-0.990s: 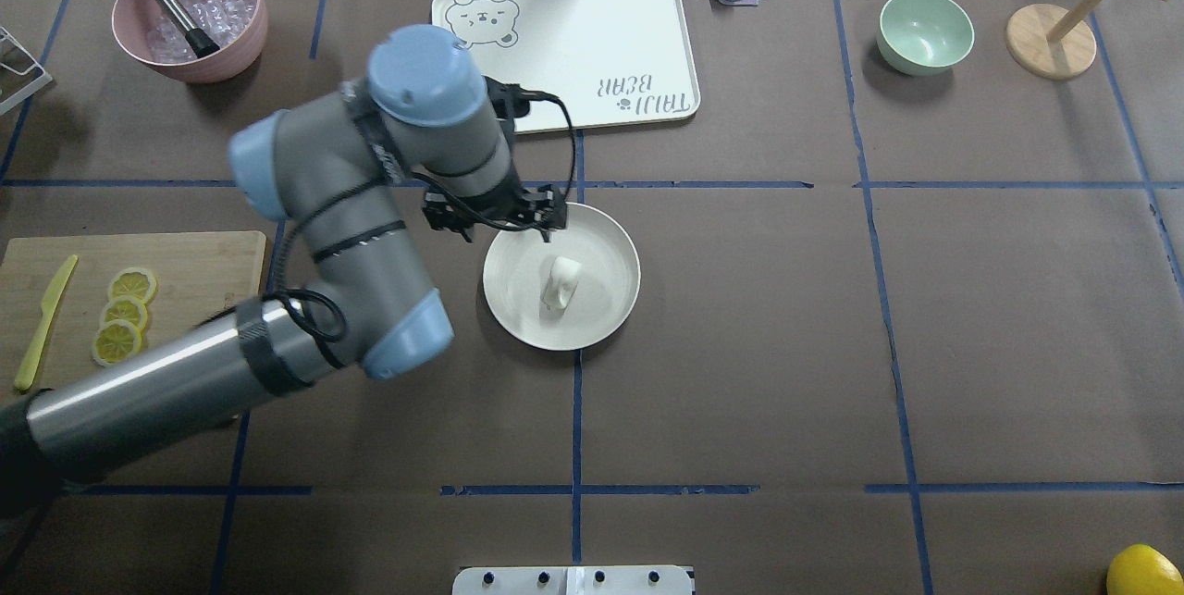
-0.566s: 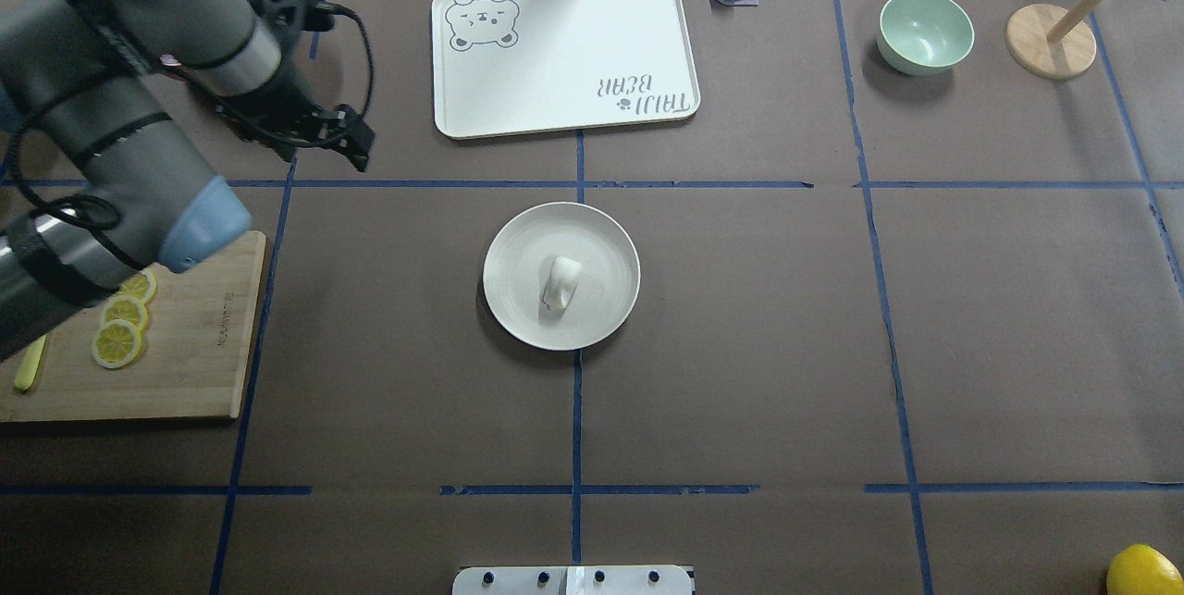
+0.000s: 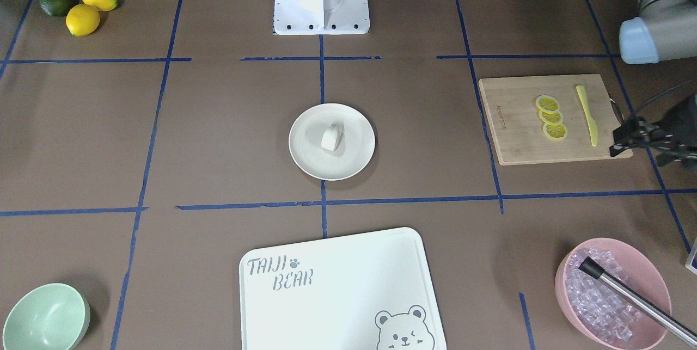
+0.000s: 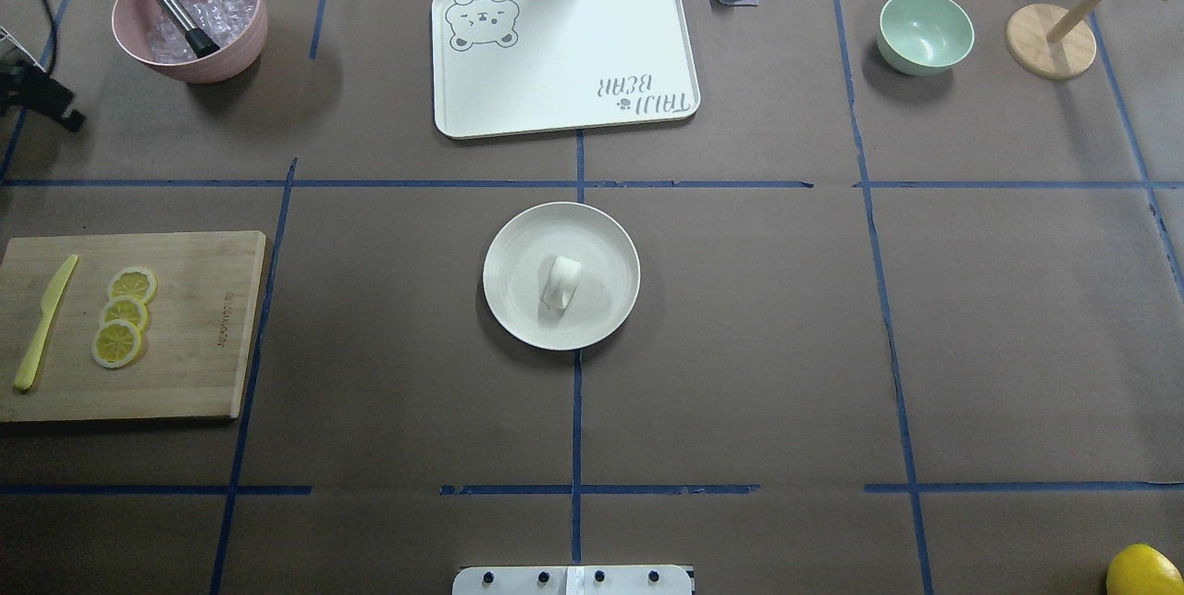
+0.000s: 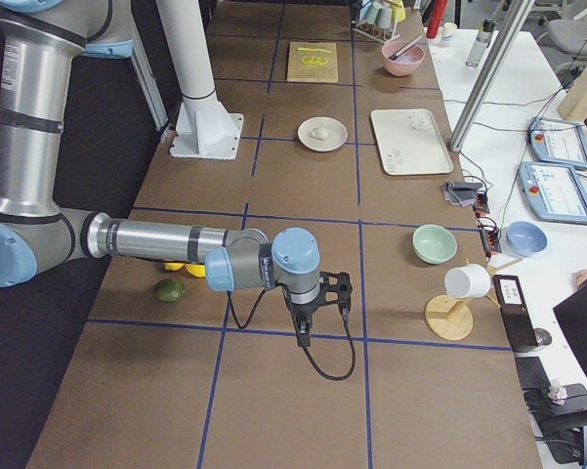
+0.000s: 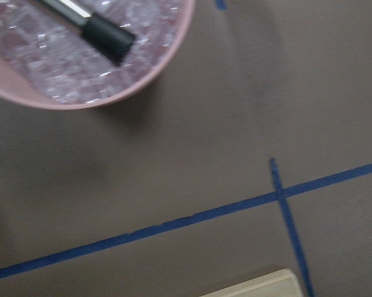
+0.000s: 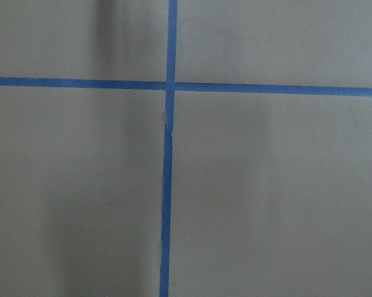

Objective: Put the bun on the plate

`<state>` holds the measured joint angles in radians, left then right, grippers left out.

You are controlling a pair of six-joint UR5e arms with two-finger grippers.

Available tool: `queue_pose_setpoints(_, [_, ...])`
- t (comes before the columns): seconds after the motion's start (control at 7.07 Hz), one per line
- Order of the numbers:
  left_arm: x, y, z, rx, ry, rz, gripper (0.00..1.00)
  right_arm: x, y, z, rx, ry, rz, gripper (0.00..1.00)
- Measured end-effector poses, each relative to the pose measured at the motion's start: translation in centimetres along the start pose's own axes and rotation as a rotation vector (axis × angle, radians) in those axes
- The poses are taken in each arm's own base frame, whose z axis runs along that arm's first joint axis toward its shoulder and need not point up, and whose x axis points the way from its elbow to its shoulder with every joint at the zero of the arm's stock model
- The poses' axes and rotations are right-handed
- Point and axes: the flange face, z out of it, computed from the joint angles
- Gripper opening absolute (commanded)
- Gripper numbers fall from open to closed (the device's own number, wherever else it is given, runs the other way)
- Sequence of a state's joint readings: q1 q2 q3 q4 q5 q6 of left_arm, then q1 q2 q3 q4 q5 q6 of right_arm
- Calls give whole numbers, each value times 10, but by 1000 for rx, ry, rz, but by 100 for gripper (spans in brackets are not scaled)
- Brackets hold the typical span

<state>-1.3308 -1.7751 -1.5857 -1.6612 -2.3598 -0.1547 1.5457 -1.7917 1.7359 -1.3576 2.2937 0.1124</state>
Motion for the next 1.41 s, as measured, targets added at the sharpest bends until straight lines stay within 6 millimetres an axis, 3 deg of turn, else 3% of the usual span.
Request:
queue_pose_setpoints(0.14, [-61, 31, -13, 8, 5, 9, 100, 0, 0, 0, -1, 0, 0, 100])
queue_pose_setpoints(0.28, [-108, 61, -20, 13, 5, 0, 100, 0, 0, 0, -1, 0, 0, 100])
queue_pose_setpoints(0.57, [-157, 114, -9, -14, 1, -59, 100, -1, 0, 1, -2, -3, 0, 100])
queue_pose_setpoints(0.85, [-174, 144, 4, -38, 3, -99, 100, 0, 0, 2, -4, -2, 2, 100])
queue_pose_setpoints(1.41, [-179, 146, 7, -45, -12, -106, 100, 3, 1, 5, -9, -2, 6, 100])
